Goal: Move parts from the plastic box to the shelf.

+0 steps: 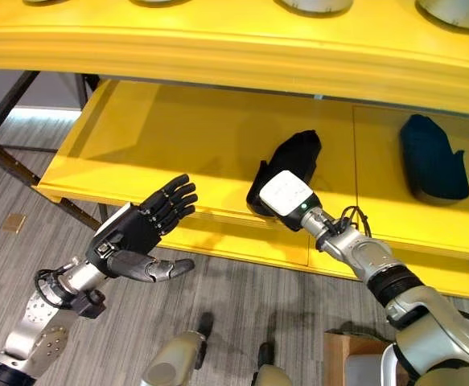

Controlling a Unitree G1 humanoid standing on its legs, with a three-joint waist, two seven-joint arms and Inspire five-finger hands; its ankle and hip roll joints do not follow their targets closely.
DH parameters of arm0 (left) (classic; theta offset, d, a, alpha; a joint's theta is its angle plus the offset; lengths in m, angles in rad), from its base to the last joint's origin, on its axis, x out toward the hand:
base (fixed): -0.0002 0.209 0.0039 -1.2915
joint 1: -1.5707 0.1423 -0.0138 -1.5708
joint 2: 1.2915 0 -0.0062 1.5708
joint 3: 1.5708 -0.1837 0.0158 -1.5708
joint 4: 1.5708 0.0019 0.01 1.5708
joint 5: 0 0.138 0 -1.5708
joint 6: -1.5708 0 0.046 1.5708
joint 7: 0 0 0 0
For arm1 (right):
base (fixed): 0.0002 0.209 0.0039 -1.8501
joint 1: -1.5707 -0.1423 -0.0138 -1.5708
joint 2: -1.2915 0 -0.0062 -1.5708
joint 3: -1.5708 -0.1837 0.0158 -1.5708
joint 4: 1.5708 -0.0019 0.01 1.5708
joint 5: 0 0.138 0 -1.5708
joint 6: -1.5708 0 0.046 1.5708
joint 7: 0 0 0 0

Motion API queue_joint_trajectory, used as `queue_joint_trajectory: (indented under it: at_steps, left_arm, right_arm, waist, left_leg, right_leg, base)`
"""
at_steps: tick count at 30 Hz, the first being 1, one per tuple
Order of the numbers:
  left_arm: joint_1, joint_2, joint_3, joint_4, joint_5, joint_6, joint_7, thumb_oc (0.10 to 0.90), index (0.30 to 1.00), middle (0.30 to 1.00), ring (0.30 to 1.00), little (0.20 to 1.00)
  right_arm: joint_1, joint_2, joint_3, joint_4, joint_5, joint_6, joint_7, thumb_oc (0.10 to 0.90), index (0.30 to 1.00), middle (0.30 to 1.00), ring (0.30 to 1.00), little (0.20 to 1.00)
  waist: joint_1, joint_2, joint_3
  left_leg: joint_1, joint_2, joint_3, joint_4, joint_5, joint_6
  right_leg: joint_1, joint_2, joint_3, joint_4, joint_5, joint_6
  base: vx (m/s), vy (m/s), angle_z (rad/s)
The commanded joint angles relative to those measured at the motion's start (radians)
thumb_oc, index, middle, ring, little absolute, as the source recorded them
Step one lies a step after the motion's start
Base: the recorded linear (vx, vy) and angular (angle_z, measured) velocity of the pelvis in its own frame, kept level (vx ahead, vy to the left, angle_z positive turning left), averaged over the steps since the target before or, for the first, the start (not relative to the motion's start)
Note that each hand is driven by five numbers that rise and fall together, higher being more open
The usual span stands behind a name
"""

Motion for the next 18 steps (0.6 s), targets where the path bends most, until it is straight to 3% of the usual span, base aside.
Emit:
queue_joint_trajectory:
  at_steps: [1,5,8,9,11,13,16,18]
  left_arm:
    - [-0.031,-0.014,-0.016,-0.067,-0.017,-0.117,-0.013,0.900,1.000,1.000,1.000,1.000]
    - [-0.051,-0.009,-0.041,-0.064,-0.025,-0.105,-0.024,0.900,1.000,1.000,1.000,1.000]
    - [-0.031,-0.006,-0.052,-0.071,-0.024,-0.089,-0.047,0.900,1.000,1.000,1.000,1.000]
    - [-0.029,-0.006,-0.053,-0.070,-0.026,-0.090,-0.047,0.900,1.000,1.000,1.000,1.000]
    - [-0.020,-0.017,-0.056,-0.071,-0.028,-0.077,-0.051,0.900,1.000,1.000,1.000,1.000]
    - [-0.014,-0.033,-0.059,-0.078,-0.006,-0.068,-0.037,0.900,1.000,1.000,1.000,1.000]
    - [-0.003,-0.045,-0.063,-0.079,0.001,-0.072,-0.027,0.900,1.000,1.000,1.000,1.000]
    - [0.002,-0.036,-0.061,-0.075,-0.002,-0.086,-0.019,0.900,1.000,1.000,1.000,1.000]
  right_arm:
    - [-0.063,-0.030,-0.025,-0.031,0.018,0.036,-0.067,0.400,0.300,0.300,0.300,0.300]
    - [-0.034,-0.027,-0.056,-0.050,0.015,0.037,-0.061,0.400,0.300,0.300,0.300,0.300]
    - [0.052,-0.019,-0.118,-0.073,-0.025,0.029,-0.057,0.400,0.300,0.300,0.300,0.300]
    - [0.060,-0.018,-0.121,-0.073,-0.029,0.028,-0.061,0.400,0.300,0.300,0.300,0.300]
    - [0.094,0.004,-0.142,-0.057,-0.063,0.022,-0.067,0.400,0.300,0.300,0.300,0.300]
    - [0.099,0.014,-0.145,-0.042,-0.071,0.016,-0.072,0.400,0.300,0.300,0.300,0.300]
    - [0.091,0.014,-0.149,-0.012,-0.077,-0.013,-0.088,0.400,0.300,0.300,0.300,0.300]
    - [0.077,0.009,-0.144,-0.028,-0.067,-0.033,-0.093,0.400,0.300,0.300,0.300,0.300]
  waist:
    - [0.002,-0.015,-0.135]
    - [-0.007,-0.024,-0.149]
    - [-0.014,-0.037,-0.175]
    - [-0.014,-0.038,-0.177]
    - [-0.017,-0.035,-0.180]
    - [-0.016,-0.032,-0.180]
    - [-0.017,-0.024,-0.179]
    - [-0.027,-0.022,-0.175]
  left_leg:
    - [-0.048,-0.047,0.037,-0.078,0.078,0.016]
    - [-0.025,-0.047,0.040,-0.070,0.050,0.033]
    - [-0.015,-0.059,0.058,-0.043,0.016,0.066]
    - [-0.012,-0.061,0.059,-0.044,0.016,0.071]
    - [0.010,-0.066,0.070,-0.052,0.002,0.099]
    - [0.029,-0.063,0.076,-0.060,0.001,0.106]
    - [0.063,-0.046,0.093,-0.077,-0.004,0.101]
    - [0.089,-0.030,0.101,-0.092,-0.009,0.091]
  right_leg:
    - [-0.001,0.102,-0.131,0.021,0.025,-0.077]
    - [-0.009,0.087,-0.143,0.074,-0.002,-0.070]
    - [0.001,0.077,-0.163,0.211,-0.029,-0.058]
    - [-0.007,0.074,-0.165,0.237,-0.019,-0.051]
    - [-0.070,0.051,-0.183,0.461,0.061,0.002]
    - [-0.101,0.028,-0.191,0.518,0.100,0.016]
    - [-0.123,-0.019,-0.203,0.460,0.109,0.010]
    - [-0.129,-0.036,-0.196,0.336,0.114,0.010]
  base:
    - [0.11,0.105,0.05]
    - [0.12,0.134,0.08]
    - [0.17,0.177,0.13]
    - [0.15,0.186,0.15]
    - [0.10,0.160,0.04]
    - [0.08,0.097,-0.03]
    - [0.08,0.029,-0.14]
    - [0.09,-0.089,-0.32]
